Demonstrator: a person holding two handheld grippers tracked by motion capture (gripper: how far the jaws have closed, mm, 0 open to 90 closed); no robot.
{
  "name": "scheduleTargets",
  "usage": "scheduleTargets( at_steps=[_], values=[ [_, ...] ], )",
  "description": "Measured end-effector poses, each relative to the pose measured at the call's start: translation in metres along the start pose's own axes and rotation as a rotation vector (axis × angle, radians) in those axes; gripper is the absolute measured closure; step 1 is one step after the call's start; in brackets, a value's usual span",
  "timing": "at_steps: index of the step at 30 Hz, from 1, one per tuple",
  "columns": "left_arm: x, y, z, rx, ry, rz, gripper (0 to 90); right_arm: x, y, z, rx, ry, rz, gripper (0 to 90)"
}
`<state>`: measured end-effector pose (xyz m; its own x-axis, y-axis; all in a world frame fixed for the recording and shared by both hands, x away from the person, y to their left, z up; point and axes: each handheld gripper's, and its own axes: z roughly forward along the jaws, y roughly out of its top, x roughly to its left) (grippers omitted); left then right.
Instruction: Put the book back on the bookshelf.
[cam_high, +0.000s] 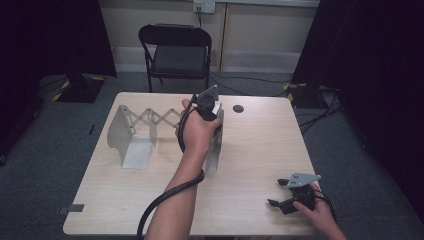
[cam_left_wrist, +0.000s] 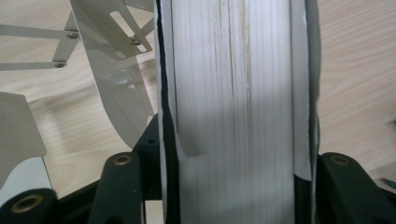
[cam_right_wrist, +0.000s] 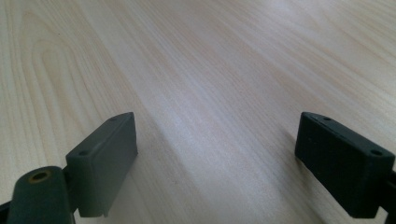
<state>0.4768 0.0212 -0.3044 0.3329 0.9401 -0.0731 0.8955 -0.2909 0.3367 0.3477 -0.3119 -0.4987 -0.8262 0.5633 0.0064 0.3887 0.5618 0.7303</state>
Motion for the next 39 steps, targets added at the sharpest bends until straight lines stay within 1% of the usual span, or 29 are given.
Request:
scheduleTargets(
  at_steps=[3,7,12,14,15,16,18,20,21,23,25,26,27,31,37,39],
  values=[
    [0.0,-0.002,-0.003,-0.013,-0.002,0.029,45.7,0.0,0.0,0.0,0.0,0.001,-0.001,12.4],
    [0.002,-0.004,-0.007,-0.026,-0.021,0.029,44.6,0.0,0.0,0.0,0.0,0.001,-0.001,12.4],
    [0.002,-0.009,-0.011,-0.041,-0.03,0.053,43.4,0.0,0.0,0.0,0.0,0.001,-0.001,12.4],
    [0.002,-0.01,-0.012,-0.046,-0.024,0.075,43.1,0.0,0.0,0.0,0.0,0.001,-0.001,12.4],
    [0.001,-0.011,-0.013,-0.049,-0.026,0.078,42.6,0.0,0.0,0.0,0.0,0.001,-0.001,12.4],
    [0.002,-0.011,-0.014,-0.048,-0.022,0.093,41.8,0.0,0.0,0.0,-0.001,0.001,-0.002,12.4],
    [0.002,-0.012,-0.015,-0.05,-0.025,0.096,40.9,0.0,0.0,0.0,0.0,0.001,-0.002,12.4],
    [0.001,-0.013,-0.015,-0.043,-0.023,0.113,40.9,0.0,0.0,0.0,0.0,0.001,0.0,12.4],
    [0.001,-0.014,-0.015,-0.043,-0.024,0.107,40.6,0.0,0.0,0.0,0.0,0.001,0.0,12.4],
    [0.002,-0.015,-0.015,-0.044,-0.02,0.129,39.9,0.0,0.0,0.0,-0.001,0.001,-0.002,12.4],
    [0.001,-0.017,-0.015,-0.05,-0.025,0.129,38.4,0.0,0.0,0.0,-0.001,0.0,-0.001,12.4],
    [0.002,-0.018,-0.015,-0.045,-0.029,0.143,38.4,0.0,0.0,0.0,-0.001,0.001,-0.001,12.4],
    [0.001,-0.019,-0.014,-0.048,-0.031,0.136,38.1,0.0,0.0,0.0,-0.001,0.001,-0.001,12.4],
    [0.002,-0.021,-0.015,-0.05,-0.036,0.166,36.7,0.0,0.0,0.0,0.0,0.001,-0.001,12.4],
    [0.002,-0.023,-0.017,-0.04,-0.05,0.167,33.5,0.0,0.0,0.0,0.001,0.0,-0.002,12.4],
    [0.003,-0.024,-0.018,-0.043,-0.049,0.177,33.3,0.0,0.0,0.0,0.0,0.0,-0.002,12.4]
  ],
)
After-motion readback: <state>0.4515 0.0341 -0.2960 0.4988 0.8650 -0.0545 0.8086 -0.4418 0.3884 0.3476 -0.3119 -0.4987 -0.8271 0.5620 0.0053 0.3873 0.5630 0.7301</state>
